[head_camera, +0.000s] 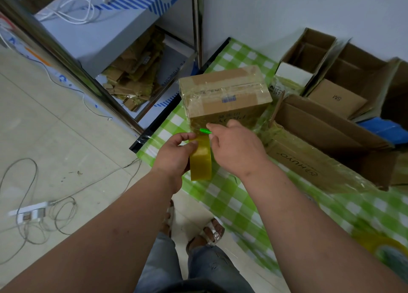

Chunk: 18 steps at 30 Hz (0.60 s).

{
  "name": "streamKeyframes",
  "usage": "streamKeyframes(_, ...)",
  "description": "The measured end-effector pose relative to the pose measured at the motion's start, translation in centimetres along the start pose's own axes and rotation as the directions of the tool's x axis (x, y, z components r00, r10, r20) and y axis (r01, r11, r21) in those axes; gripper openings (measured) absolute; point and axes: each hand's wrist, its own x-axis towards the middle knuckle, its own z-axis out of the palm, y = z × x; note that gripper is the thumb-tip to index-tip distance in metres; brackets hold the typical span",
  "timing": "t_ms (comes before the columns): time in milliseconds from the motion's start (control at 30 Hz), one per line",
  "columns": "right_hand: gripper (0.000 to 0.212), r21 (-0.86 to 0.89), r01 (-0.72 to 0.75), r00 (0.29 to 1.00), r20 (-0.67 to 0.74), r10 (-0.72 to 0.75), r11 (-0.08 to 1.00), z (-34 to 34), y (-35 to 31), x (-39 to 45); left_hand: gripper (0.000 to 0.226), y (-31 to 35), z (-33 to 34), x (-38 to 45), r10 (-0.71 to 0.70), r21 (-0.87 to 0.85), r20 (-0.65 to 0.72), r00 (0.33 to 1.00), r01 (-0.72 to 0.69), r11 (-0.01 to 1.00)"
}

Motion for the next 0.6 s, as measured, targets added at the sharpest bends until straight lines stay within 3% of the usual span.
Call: streamKeyframes(600,0.021,-0.123,-0.096,0.99,0.087,0.107,0.988,-2.4,-3.2,1.7,0.013,0.9,0.0,0.1,0.003,-0.02,0.015,1.0,-0.003,1.0)
